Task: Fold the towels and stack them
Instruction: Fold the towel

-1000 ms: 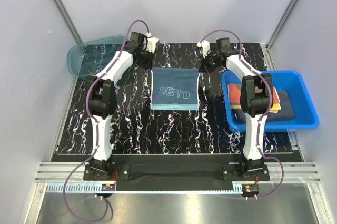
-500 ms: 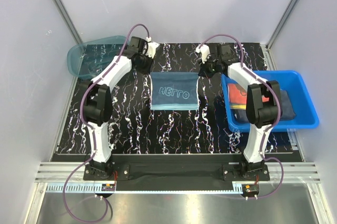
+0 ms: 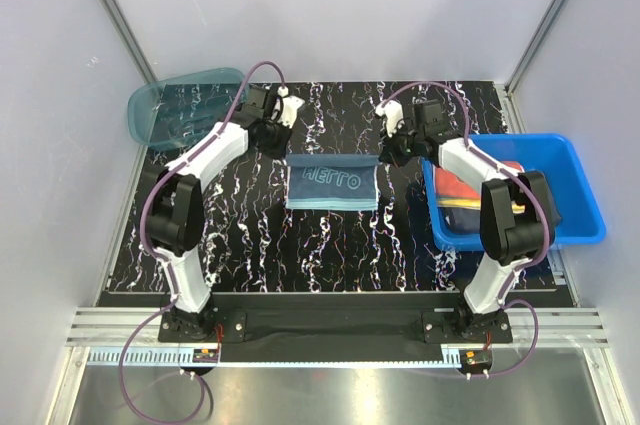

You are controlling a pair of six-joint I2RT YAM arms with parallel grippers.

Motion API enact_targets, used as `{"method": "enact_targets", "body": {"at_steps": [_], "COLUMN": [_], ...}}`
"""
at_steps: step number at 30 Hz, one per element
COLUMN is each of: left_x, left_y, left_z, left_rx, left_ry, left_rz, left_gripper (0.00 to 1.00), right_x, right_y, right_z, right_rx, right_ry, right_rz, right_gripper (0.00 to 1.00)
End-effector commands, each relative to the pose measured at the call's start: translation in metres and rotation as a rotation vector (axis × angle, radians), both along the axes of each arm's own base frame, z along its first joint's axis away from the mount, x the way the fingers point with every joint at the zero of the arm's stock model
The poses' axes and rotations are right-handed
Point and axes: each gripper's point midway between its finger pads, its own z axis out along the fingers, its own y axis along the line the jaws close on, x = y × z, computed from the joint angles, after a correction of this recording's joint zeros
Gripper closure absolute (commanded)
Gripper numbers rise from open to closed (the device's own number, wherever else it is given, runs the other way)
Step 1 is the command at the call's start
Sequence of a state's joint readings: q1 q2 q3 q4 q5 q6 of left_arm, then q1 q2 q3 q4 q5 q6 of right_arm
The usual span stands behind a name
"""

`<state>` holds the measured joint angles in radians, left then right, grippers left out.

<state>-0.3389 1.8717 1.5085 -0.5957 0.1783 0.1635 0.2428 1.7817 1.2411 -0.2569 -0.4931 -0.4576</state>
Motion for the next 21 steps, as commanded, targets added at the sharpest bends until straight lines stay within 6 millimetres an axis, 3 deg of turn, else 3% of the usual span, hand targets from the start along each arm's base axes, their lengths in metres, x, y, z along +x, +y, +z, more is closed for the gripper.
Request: {"method": "enact_targets", "body": {"at_steps": [1, 9, 17, 21], "left_x": [0.003, -0.022, -0.057, -0.068], "left_y": [0.006, 0.007, 0.000, -0.006], "left_z": [0.040, 0.039, 0.006, 0.001], "left_rx": [-0.014, -0.045, -0.053, -0.037], "left_ry": [-0.108, -0.082, 0.044, 0.061], "left_rz": [0.034, 0.042, 0.013, 0.002], "left_gripper": [1.00, 1.00, 1.00, 1.00], "right_x": [0.001, -0.024, -0.043, -0.048], "right_y": [-0.004, 0.007, 0.006, 0.007], "right_z": [0.017, 0.013, -0.001, -0.007], "right_rx": [-0.003, 0.010, -0.005, -0.008], "right_ry": [-0.053, -0.014, 0.032, 0.048], "right_rz": [-0.044, -0.045, -0.057, -0.056], "right_gripper": [1.00, 1.00, 1.00, 1.00]}}
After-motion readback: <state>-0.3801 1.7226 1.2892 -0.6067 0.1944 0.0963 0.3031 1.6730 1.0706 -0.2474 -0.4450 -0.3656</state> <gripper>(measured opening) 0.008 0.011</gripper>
